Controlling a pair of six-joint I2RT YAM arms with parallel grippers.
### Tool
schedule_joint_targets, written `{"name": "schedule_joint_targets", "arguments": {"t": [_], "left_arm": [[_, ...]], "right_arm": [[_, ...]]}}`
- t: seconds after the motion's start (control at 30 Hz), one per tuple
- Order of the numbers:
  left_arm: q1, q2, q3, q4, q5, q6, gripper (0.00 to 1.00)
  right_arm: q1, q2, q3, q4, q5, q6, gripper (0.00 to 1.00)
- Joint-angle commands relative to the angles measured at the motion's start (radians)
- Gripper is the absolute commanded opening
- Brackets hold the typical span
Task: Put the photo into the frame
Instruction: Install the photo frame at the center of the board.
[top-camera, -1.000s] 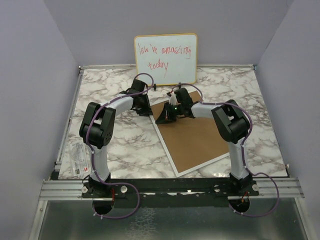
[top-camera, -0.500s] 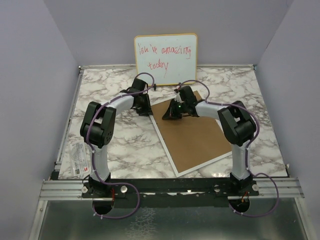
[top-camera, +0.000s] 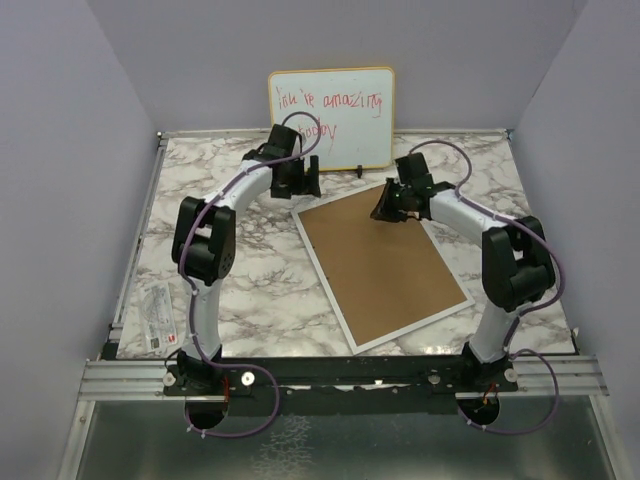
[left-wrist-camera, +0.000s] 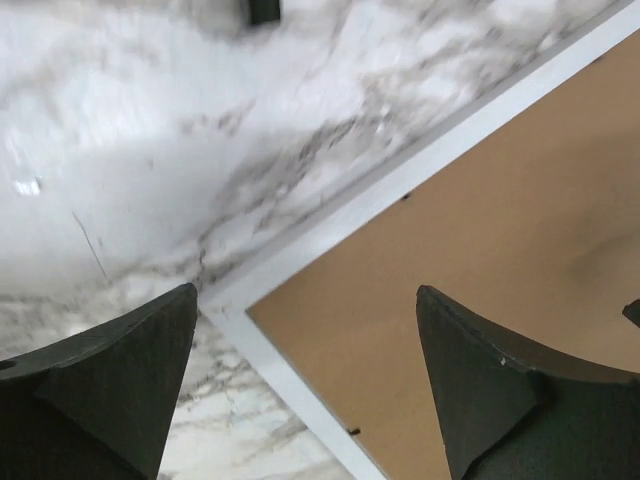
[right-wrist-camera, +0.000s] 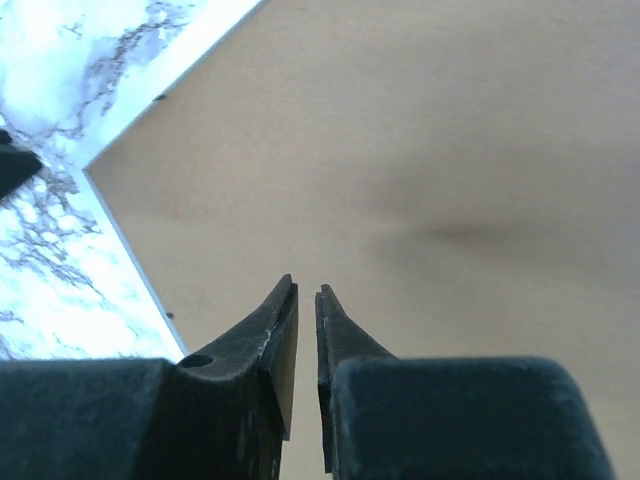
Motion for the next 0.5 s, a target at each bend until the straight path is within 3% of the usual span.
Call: {"name": "schedule_joint_targets", "arguments": {"t": [0.0,0.07,0.27,0.47], "left_arm": [[0.003,0.081,0.153,-0.01,-0.001,0.161,0.91],[0.002,0.123,0.182,-0.004,0.012,0.192,0.91],[-0.003,0.163,0.179,0.011,0.105,0.314,0.9],[-0.007,0.201,0.166,0.022,0.142,0.346,0.88]], "right_arm": [[-0.072,-0.087,-0.002,-0.214,0.122,0.077,0.27],[-0.118,-0.133,-0.05,-0.271,0.153,0.101,0.42],[-0.246,-0.263,-0.191,-0.47,0.287,0.221,0.71],[-0.314,-0.371,-0.311,-0.625,0.326,0.358,0.83]]}}
